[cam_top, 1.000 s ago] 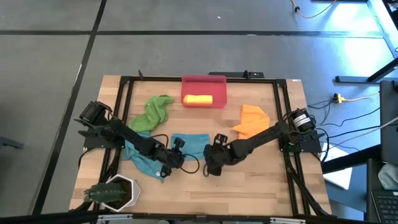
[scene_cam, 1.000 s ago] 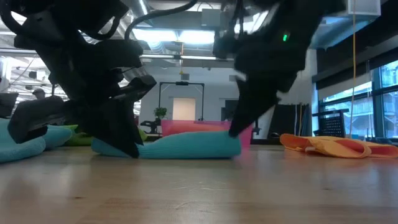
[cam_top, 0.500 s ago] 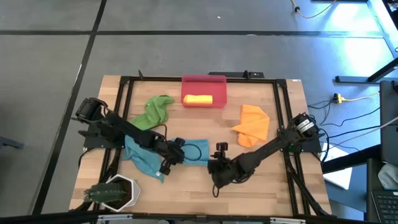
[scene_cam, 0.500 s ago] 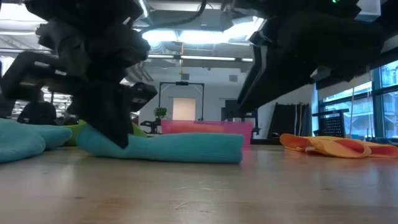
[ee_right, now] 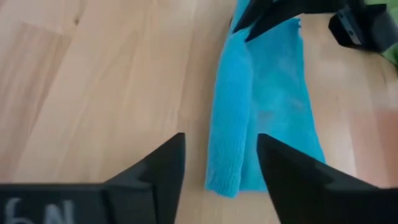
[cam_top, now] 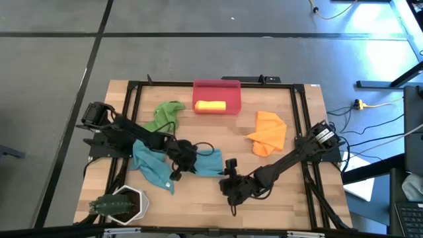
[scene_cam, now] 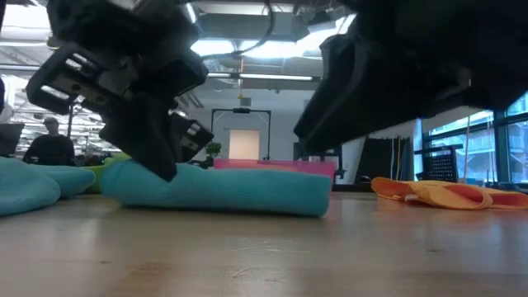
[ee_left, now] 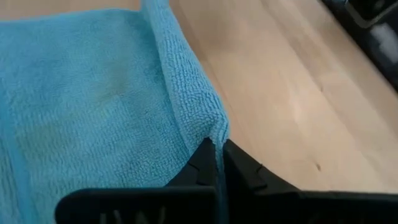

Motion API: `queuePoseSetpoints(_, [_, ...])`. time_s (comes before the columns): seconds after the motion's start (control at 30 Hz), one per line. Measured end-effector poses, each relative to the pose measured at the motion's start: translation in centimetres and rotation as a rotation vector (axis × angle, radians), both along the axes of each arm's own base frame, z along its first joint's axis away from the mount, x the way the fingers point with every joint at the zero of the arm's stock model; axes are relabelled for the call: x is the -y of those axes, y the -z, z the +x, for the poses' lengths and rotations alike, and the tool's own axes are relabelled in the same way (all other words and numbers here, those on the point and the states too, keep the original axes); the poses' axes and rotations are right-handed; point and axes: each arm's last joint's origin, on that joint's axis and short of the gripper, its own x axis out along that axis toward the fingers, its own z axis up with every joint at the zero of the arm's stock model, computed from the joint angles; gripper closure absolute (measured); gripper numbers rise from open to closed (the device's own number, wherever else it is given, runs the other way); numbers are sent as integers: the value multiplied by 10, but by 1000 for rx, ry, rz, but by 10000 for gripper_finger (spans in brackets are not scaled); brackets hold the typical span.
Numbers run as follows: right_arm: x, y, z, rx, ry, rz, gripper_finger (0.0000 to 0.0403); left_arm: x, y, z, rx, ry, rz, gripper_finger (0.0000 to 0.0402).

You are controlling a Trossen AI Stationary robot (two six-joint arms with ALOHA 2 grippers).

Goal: Roll microfiber towels into tight, uniform cylinder then place into a basket
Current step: Roll the left blue microfiber cloth

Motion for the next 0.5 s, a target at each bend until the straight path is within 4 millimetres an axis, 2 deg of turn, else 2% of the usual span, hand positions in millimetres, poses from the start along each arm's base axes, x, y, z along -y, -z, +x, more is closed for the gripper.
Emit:
queuePoseSetpoints(0.2, [-3, 12, 6, 25, -21, -34, 143, -11, 11, -14, 60, -74, -112, 401])
queuePoseSetpoints(0.33, [-5, 25, 12, 33, -66, -141, 139, -14, 14, -19, 68, -86, -168, 401])
queuePoseSetpoints(0.5, [-3, 43, 15, 31, -30, -226, 138, -18, 17, -25, 73, -101, -229, 401])
